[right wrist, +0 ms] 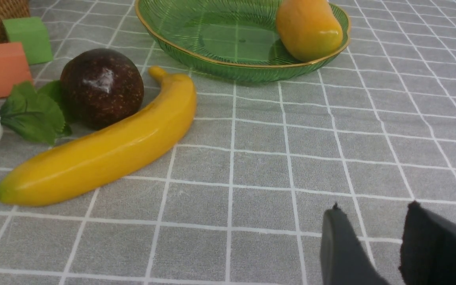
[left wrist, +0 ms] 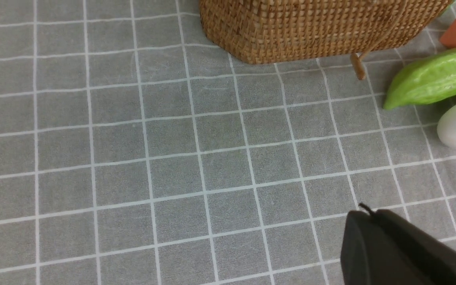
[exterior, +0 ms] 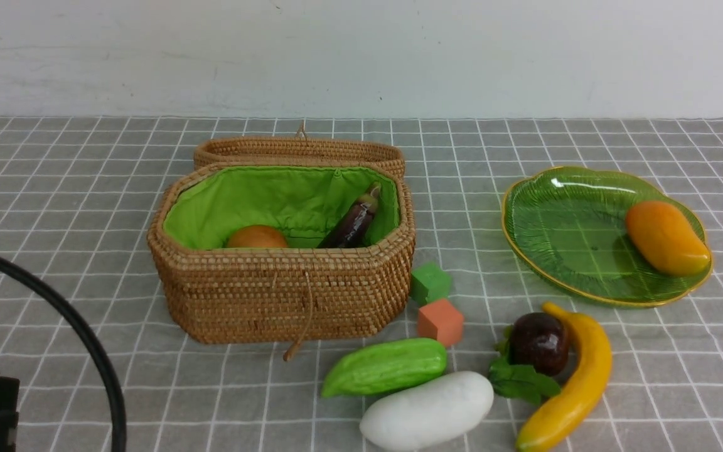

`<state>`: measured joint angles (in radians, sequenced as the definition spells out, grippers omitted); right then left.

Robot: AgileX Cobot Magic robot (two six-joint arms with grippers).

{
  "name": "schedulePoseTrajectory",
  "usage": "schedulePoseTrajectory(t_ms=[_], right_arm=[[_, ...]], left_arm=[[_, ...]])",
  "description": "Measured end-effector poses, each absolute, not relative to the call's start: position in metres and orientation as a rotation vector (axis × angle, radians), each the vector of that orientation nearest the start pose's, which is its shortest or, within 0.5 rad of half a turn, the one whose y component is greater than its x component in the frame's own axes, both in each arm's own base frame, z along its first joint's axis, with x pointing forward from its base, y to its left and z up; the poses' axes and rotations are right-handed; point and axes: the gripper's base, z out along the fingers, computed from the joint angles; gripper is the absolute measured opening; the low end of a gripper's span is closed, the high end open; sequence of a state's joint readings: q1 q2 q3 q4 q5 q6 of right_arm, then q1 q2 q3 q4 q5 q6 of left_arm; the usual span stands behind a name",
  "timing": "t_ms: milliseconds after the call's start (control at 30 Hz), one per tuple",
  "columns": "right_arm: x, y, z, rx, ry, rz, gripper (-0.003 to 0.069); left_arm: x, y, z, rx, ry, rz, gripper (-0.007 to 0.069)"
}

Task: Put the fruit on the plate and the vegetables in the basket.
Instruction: Use the right arm to grab a mangosteen and put it into the right plate

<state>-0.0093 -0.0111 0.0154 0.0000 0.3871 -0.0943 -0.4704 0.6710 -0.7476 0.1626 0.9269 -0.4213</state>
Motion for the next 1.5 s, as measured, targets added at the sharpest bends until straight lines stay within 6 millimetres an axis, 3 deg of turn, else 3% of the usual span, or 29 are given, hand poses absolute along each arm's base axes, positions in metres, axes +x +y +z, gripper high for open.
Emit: schedulePoseTrajectory(t_ms=[333,600,833,1067,1200,1300,1367,1500], right_arm=[[0.052,0.0,0.174,-0.08,1.874,-0.071,0.0242],[0.052,0.0,0.174,-0.08,1.874,-0.071,0.0242],[0.052,0.0,0.174,-0.08,1.874,-0.071,0.0242],[0.052,0.0,0.174,-0.08,1.874,-0.071,0.0242],[0.052,0.0,0.174,-0.08,1.874,-0.071,0.0242],[0.052,0.0,0.174,-0.08,1.874,-0.071,0.0242],[0.052,0.0,0.174,-0.08,1.874,-0.071,0.0242],[0.052,0.0,0.174,-0.08,1.874,-0.071,0.0242]], left_arm=[[0.106,-0.04,0.332,0.111,2.292,-0.255,-0.0011],[0.096,-0.034,0.342,0.11,2.185,-0.279,-0.001],[0.083,-0.021,0.329,0.056,2.022,-0.27,-0.0013],[0.066,-0.008,0.286,-0.072,1.873,-0.235,-0.0013],[0.051,-0.002,0.238,-0.214,1.847,-0.223,-0.0013],[0.048,0.0,0.218,-0.262,1.841,-0.186,-0.0013],[0.048,0.004,0.191,-0.293,1.864,-0.126,-0.0013],[0.05,0.005,0.168,-0.283,1.916,-0.079,-0.0013]])
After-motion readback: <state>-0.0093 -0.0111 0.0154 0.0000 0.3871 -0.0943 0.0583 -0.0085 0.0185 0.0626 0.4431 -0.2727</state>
